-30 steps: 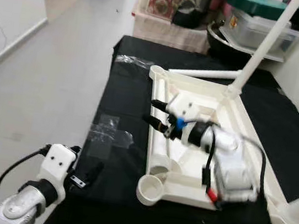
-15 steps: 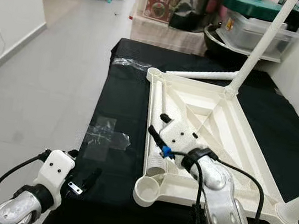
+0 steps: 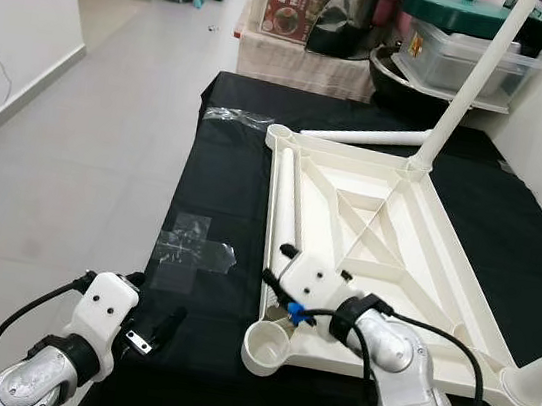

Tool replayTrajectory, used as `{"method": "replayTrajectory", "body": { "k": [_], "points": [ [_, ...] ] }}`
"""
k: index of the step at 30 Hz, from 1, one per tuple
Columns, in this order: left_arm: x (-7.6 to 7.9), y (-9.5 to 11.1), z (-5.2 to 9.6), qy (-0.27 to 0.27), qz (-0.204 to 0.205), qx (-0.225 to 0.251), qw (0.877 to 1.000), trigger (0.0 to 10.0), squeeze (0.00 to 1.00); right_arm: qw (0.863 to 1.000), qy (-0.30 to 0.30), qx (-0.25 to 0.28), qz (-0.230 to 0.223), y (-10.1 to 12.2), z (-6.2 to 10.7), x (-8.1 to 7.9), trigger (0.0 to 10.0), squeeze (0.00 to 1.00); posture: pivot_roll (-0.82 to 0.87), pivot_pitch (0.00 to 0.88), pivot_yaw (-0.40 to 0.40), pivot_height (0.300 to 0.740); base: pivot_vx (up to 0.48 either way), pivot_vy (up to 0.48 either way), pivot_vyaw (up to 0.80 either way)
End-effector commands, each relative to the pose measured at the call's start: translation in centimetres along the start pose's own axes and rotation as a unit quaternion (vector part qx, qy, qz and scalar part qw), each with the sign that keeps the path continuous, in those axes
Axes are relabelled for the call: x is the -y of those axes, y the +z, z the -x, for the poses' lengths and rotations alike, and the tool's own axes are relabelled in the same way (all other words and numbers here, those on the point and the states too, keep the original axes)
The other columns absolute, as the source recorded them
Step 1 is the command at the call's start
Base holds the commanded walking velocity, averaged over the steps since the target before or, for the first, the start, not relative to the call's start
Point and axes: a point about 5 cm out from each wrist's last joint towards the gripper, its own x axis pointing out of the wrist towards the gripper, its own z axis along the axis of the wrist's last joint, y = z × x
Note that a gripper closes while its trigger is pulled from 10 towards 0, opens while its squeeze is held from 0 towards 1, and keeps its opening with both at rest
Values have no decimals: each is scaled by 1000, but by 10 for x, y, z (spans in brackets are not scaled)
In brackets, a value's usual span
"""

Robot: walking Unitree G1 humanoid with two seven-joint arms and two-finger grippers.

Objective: Building children table

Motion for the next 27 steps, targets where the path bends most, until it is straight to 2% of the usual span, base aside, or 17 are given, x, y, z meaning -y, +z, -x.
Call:
{"method": "replayTrajectory", "body": {
  "k": [1, 6, 12, 20, 27],
  "points": [
    [2, -2, 1, -4, 0, -5, 1000, 10000, 0, 1000, 11, -10, 4, -1, 1, -3, 10000, 0, 44, 55, -95, 740, 0, 0, 0],
    [2, -2, 2, -4, 2, -6, 1000, 10000, 0, 999, 29, -28, 21, -6, 2, -5, 10000, 0, 43, 57, -95, 740, 0, 0, 0],
    [2, -2, 3, -4, 2, -6, 1000, 10000, 0, 997, 19, -61, 49, -14, 2, 0, 10000, 0, 47, 60, -99, 740, 0, 0, 0],
    [2, -2, 3, -3, 3, -6, 1000, 10000, 0, 995, 23, -81, 62, -20, 4, 2, 10000, 0, 44, 62, -99, 740, 0, 0, 0],
    [2, -2, 3, -2, 5, -7, 1000, 10000, 0, 991, -19, -98, 85, -15, 0, 13, 10000, 0, 43, 66, -101, 740, 0, 0, 0]
  ]
}}
